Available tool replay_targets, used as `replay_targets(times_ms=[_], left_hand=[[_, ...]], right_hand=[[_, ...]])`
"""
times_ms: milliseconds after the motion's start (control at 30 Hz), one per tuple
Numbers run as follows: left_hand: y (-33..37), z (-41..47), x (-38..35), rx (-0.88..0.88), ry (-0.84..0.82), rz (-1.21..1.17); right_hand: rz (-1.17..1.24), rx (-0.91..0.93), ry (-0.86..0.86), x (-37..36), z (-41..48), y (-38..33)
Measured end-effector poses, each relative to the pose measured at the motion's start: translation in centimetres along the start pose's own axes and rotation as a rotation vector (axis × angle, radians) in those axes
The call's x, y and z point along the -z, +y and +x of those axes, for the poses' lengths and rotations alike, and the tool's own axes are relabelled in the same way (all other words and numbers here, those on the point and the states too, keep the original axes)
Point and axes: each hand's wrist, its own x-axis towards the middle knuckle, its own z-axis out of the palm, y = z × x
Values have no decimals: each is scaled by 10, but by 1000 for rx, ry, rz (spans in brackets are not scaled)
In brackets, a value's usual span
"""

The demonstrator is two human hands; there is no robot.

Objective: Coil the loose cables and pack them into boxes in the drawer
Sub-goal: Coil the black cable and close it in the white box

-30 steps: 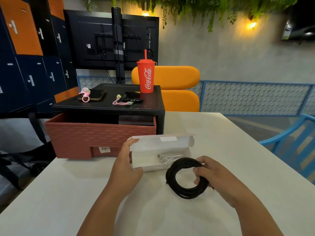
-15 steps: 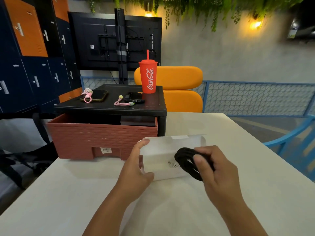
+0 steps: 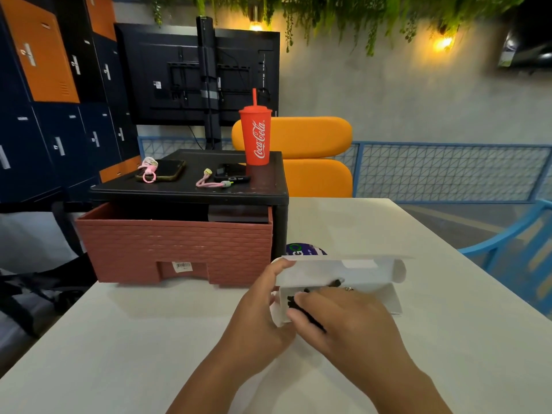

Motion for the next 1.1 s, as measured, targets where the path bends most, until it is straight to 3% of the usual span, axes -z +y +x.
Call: replay_targets(times_ms=[200,300,467,633,800,967,1100], left_hand=[[2,-3,-9,-60,-8,76],[0,-2,-7,-12,-11,32],[-4,-2,2,118,7,-57],[-13,1,17,232,4,-122],[-22,2,27,301,46,-201],[-30,3,25,343,66,-185],[-42,7,29,419,247,-200]], right_hand=[[-79,-60,-81,-15,0,6],[-18,-57,-38,-20,0,9],[153,-239,-21,-32,2,10],[202,-222,-39,-35,-2,10],[197,-194,-242,-32,-6,5],[264,-337,-373,-33,2,5],[266,-331,-646,-34,-7,3]])
